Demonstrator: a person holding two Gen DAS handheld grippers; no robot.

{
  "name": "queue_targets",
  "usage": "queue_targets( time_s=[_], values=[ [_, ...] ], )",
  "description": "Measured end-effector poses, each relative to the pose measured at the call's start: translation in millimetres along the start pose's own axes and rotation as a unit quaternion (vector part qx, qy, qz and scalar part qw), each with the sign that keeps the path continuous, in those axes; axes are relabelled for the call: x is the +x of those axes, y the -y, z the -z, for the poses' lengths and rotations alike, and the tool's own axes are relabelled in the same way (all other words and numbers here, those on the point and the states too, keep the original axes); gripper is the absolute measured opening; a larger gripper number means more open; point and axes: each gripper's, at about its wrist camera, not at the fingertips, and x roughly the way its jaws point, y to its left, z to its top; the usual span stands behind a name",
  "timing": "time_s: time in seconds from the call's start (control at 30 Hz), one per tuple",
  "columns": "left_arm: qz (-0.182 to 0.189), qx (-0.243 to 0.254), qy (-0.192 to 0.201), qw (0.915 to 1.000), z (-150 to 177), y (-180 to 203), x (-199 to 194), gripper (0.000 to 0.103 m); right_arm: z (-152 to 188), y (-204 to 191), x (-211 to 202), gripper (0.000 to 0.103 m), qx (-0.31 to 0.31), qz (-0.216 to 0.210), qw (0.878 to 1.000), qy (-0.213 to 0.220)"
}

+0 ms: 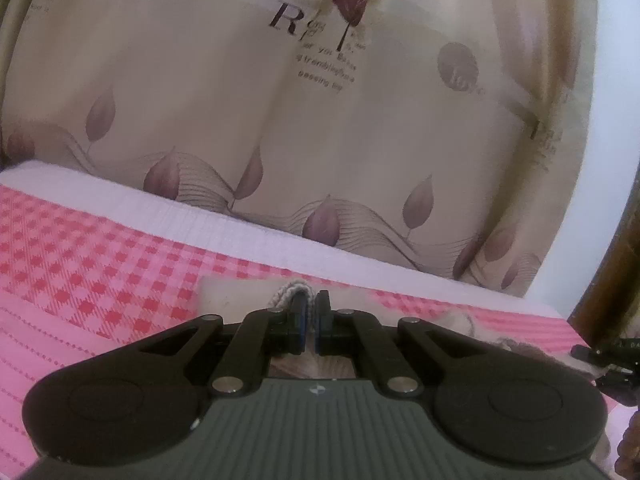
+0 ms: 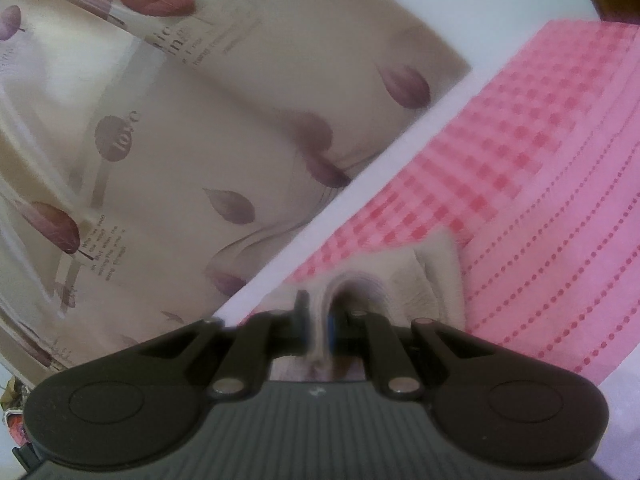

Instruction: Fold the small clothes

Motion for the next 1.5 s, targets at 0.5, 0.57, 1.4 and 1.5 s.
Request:
queue_targets(
  time_s=[0.5, 0.57, 1.4, 1.5],
  values=[
    [-0.023, -0.007, 0.004, 0.9997, 1.2, -8.5, 23.1, 0.003, 8.4, 15.1, 24.8, 0.009, 0.008, 0.024, 1.0, 0.001],
    [-0.025, -0.006, 0.006, 0.9996, -0.1, -9.9, 23.9, 0.005, 10.4, 18.6, 26.3, 0.009, 0.015, 0.023, 1.0, 0.004],
    [-0.035, 0.041, 0.042, 0.9977, 21.3, -10.8, -44.2, 0.091, 12.9, -38.2, -21.7, 0.06, -0.145, -0.016, 0.989, 0.034],
    [-0.018, 0.035, 0.044, 0.9983, 31.6, -10.7, -43.4, 0.094, 25.9, -56.9, -6.5, 0.06, -0.22, 0.007, 0.975, -0.005]
  ],
)
